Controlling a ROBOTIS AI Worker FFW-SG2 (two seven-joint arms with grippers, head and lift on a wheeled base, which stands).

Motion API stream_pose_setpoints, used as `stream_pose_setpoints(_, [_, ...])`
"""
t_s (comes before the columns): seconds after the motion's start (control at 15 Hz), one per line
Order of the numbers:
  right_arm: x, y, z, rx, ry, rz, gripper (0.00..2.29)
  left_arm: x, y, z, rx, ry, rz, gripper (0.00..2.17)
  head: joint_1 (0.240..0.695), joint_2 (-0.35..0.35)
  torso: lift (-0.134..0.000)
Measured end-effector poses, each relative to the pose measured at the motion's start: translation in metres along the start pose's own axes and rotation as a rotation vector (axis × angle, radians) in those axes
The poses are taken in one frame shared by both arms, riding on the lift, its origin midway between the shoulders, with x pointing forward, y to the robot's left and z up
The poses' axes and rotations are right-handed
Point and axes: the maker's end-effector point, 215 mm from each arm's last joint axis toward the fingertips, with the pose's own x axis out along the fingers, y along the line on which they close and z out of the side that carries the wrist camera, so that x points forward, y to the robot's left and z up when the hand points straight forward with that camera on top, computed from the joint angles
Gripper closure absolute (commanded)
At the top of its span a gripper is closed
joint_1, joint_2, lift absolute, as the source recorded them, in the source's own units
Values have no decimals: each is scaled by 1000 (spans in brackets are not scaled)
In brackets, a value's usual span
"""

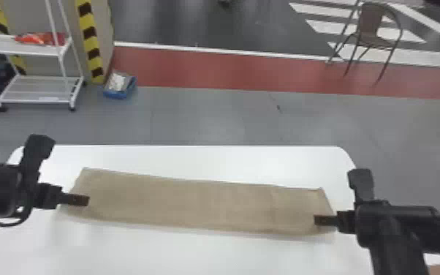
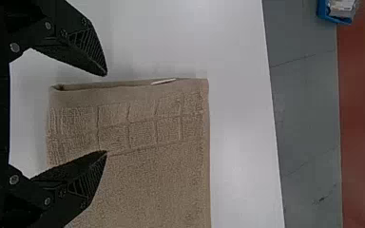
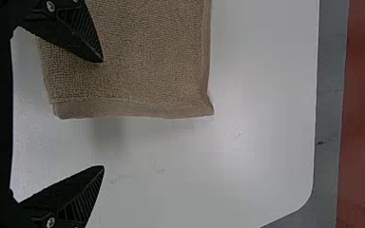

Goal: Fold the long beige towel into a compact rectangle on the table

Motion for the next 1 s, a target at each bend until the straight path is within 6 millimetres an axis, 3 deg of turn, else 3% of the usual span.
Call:
stream_pose_setpoints(0.07, [0,0,-2,2,1,1,80,1,0,-3,1,8,-2,738,695,-188,0])
stream_pose_setpoints(0.2, [0,0,-5,4,4,2,80,2,-1,-7,8,18,-10,1551,695,-189,0])
stream_pose_setpoints(0.27, [0,-1,-5,4,4,1,80,2,-1,-7,9,18,-16,1825,695,-190,0])
stream_pose_setpoints(0.4, [0,-1,-6,6,7,1,80,0,1,-6,8,14,-22,2142,695,-188,0])
stream_pose_setpoints(0.8, [-1,-3,-7,12,9,-1,80,-16,17,-9,-10,1,-56,2142,695,-172,0])
stream_pose_setpoints(1.0, [-1,-3,-8,12,10,-1,80,-36,45,-7,-54,-23,-43,2142,695,-147,0])
